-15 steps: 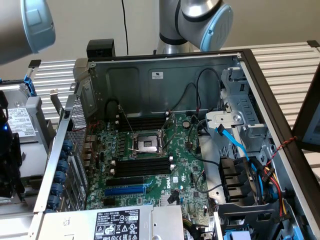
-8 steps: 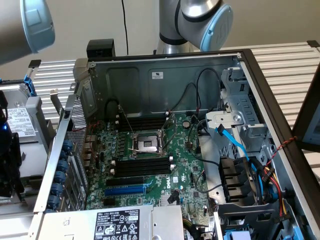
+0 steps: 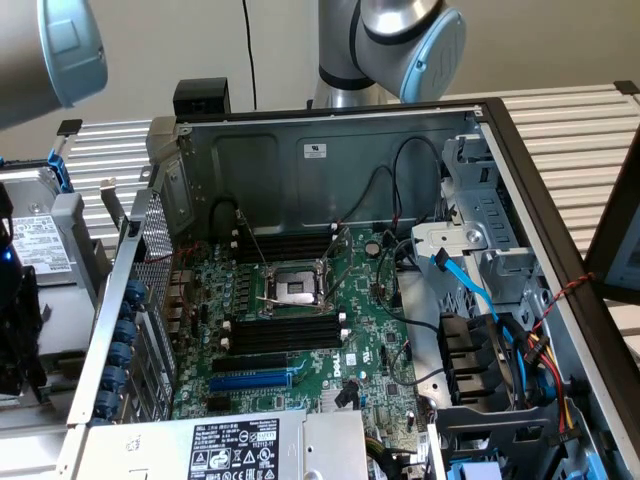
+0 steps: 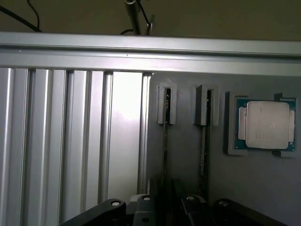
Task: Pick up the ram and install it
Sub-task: 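Pick up the ram and move it above insertion slot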
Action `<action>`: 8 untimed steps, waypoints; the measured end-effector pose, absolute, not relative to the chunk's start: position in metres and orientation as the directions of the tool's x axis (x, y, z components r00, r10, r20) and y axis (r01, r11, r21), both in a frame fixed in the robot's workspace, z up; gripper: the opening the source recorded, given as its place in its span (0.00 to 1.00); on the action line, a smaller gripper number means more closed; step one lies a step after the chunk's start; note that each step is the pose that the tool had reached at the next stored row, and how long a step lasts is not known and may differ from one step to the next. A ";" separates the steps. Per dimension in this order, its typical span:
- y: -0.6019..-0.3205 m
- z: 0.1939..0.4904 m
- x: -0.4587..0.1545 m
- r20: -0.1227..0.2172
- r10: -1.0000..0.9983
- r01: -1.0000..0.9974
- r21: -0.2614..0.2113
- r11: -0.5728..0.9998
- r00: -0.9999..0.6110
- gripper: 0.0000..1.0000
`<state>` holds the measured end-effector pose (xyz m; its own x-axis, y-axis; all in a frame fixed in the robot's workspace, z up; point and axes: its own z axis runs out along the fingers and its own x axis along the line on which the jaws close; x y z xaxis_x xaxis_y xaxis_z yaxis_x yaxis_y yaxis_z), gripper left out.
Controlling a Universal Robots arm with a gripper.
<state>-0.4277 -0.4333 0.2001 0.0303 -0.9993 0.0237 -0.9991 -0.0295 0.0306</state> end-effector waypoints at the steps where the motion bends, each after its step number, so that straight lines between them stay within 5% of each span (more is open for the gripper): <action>1: -0.433 0.200 -0.428 0.024 -0.999 -0.999 0.030 -0.030 0.030 0.26; 6: -0.433 0.200 -0.428 0.024 -0.999 -0.999 0.030 -0.030 0.030 0.24; 8: -0.433 0.200 -0.428 0.024 -0.999 -0.999 0.030 -0.029 0.030 0.12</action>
